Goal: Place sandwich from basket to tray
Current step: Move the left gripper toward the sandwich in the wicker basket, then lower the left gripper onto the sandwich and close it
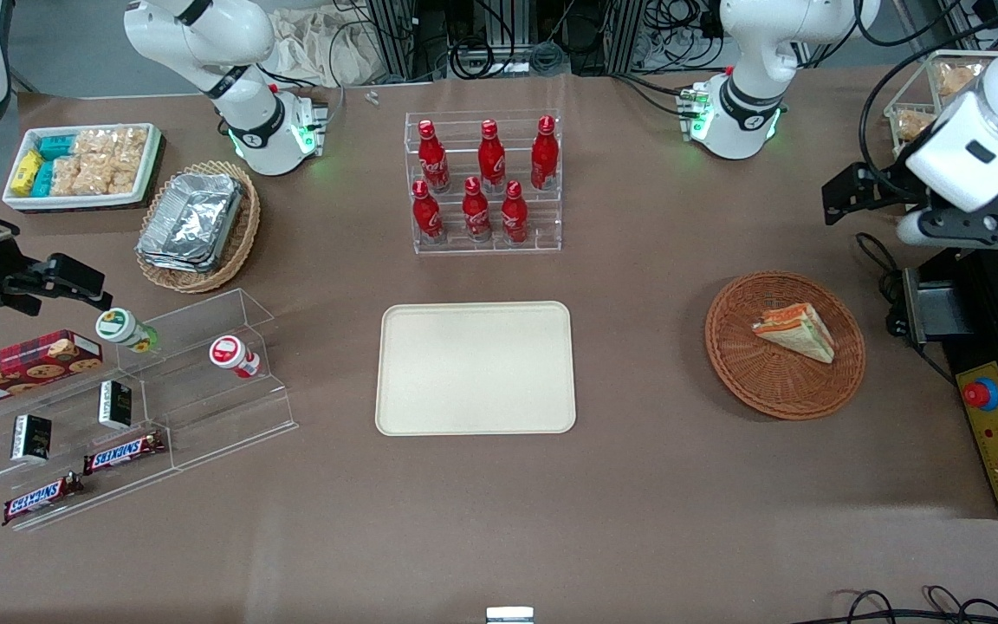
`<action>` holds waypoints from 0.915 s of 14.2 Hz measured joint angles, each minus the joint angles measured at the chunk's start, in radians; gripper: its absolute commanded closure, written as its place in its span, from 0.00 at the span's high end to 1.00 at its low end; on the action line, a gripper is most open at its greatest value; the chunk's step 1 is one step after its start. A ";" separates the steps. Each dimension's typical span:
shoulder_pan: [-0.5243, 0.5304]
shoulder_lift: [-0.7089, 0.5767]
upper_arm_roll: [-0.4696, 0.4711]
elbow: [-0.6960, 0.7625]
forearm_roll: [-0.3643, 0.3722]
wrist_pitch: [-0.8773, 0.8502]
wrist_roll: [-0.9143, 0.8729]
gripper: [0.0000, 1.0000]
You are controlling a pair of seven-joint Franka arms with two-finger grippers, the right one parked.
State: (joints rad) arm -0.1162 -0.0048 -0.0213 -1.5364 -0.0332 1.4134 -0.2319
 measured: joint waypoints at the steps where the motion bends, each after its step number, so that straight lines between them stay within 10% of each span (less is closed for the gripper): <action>1: 0.021 0.003 0.002 -0.026 0.000 -0.001 -0.070 1.00; 13: 0.214 0.103 0.009 -0.569 -0.001 0.520 -0.536 1.00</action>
State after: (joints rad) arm 0.0982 0.0983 -0.0121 -2.1055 -0.0341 1.9337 -0.7682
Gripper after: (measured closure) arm 0.000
